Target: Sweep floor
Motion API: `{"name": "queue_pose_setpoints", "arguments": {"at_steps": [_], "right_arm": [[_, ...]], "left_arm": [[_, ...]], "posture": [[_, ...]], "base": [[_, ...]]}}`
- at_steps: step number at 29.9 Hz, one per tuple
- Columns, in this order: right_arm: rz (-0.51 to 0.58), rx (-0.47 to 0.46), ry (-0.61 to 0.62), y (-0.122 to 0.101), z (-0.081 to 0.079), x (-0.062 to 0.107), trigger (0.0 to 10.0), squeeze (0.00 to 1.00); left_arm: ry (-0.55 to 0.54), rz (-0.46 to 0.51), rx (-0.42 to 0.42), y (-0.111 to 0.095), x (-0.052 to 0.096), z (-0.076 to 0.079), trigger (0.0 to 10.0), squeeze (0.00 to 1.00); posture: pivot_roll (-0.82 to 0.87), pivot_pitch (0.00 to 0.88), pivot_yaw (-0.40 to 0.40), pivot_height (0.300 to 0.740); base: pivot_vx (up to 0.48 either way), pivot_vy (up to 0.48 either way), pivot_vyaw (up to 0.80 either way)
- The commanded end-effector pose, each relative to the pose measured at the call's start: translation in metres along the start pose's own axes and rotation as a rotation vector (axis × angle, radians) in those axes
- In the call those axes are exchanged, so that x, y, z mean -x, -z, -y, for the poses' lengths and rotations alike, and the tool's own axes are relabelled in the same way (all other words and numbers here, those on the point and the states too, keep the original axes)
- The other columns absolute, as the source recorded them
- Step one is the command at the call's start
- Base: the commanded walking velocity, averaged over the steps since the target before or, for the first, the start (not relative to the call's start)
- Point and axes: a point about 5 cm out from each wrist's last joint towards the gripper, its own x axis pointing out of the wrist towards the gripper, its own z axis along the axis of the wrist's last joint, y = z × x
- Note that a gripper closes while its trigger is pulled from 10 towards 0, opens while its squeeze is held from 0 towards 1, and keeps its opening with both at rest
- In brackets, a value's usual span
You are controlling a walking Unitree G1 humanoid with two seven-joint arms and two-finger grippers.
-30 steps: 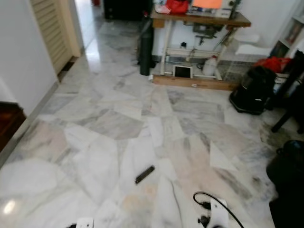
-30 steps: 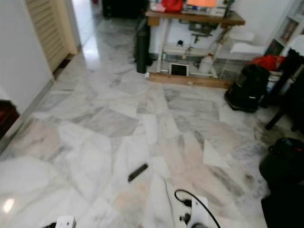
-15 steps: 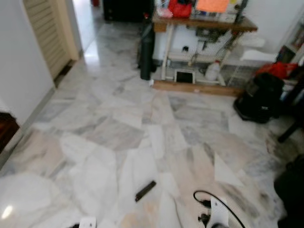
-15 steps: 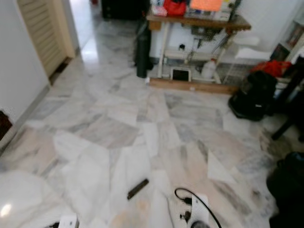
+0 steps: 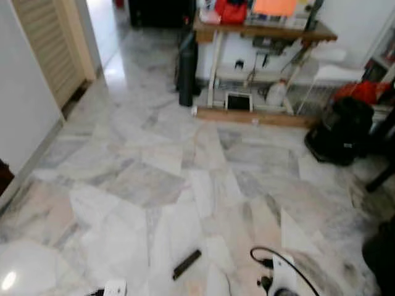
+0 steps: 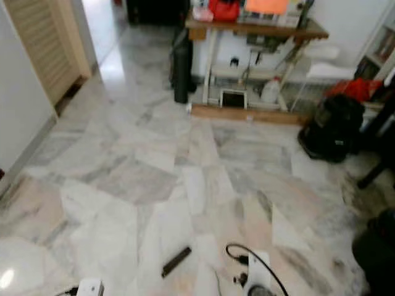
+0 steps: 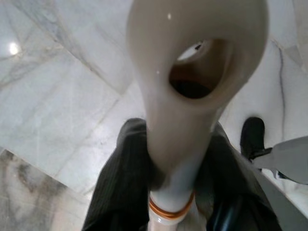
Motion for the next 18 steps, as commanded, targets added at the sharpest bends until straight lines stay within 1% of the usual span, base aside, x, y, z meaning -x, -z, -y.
{"name": "queue_pose_setpoints", "arguments": {"at_steps": [1, 14, 18], "right_arm": [[-0.006, -0.010, 0.008, 0.0034, 0.0019, 0.0007, 10.0, 0.00], [-0.011, 0.002, 0.010, 0.0034, 0.0023, 0.0006, 10.0, 0.00], [-0.022, 0.037, 0.026, 0.0027, 0.0047, 0.0005, 10.0, 0.00]], "left_arm": [[0.027, -0.015, 0.011, 0.0069, 0.0013, 0.0084, 10.0, 0.00], [0.030, -0.018, 0.003, 0.0071, 0.0014, 0.0088, 10.0, 0.00], [0.006, -0.027, -0.031, 0.0077, 0.0013, 0.0073, 10.0, 0.00]], "posture": [[-0.10, 0.012, -0.078, 0.740], [-0.10, 0.009, -0.080, 0.740], [-0.10, 0.008, -0.081, 0.740]], "base": [[0.000, 0.000, 0.00], [0.000, 0.000, 0.00], [0.000, 0.000, 0.00]]}}
